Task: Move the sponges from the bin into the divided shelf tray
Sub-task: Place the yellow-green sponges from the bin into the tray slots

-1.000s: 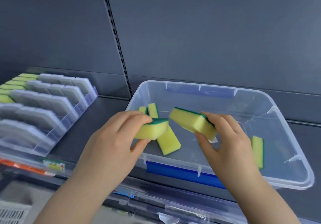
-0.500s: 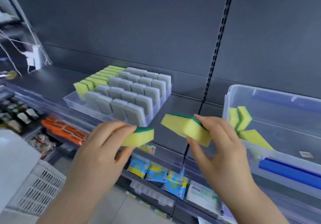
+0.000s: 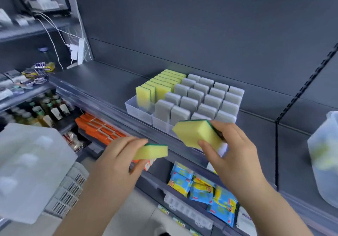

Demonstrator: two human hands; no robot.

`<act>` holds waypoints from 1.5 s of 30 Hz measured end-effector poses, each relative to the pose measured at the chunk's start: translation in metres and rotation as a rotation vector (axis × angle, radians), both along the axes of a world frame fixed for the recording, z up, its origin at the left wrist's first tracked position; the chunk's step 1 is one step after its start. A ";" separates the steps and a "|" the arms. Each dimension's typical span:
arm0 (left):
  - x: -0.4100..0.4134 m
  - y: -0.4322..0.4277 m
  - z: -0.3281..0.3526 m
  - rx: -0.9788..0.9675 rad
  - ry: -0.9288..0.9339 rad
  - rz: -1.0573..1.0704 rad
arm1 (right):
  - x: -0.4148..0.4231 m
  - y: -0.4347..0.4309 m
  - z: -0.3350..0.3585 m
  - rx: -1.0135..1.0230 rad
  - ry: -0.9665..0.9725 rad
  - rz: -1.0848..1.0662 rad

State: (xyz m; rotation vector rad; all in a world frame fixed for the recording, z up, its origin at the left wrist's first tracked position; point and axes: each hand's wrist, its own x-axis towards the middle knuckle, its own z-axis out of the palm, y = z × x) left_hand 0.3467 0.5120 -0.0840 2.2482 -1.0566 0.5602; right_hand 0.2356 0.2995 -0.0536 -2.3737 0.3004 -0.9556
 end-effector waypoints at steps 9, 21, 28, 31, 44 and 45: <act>0.147 -0.031 0.028 -0.027 -0.055 -0.075 | 0.142 -0.028 0.020 0.139 -0.011 -0.073; 0.272 -0.056 0.034 -0.087 0.093 -0.186 | 0.256 -0.045 0.037 0.115 0.078 -0.189; 0.342 -0.066 0.036 -0.094 0.078 -0.399 | 0.274 -0.025 0.028 0.129 0.217 -0.432; 0.371 -0.067 0.040 -0.078 0.102 -0.490 | 0.285 -0.014 0.029 0.117 0.358 -0.512; 0.400 -0.083 0.020 -0.121 0.042 -0.665 | 0.314 -0.007 0.015 0.069 0.659 -0.514; 0.399 -0.084 0.020 -0.124 0.033 -0.663 | 0.315 -0.007 0.015 0.074 0.678 -0.504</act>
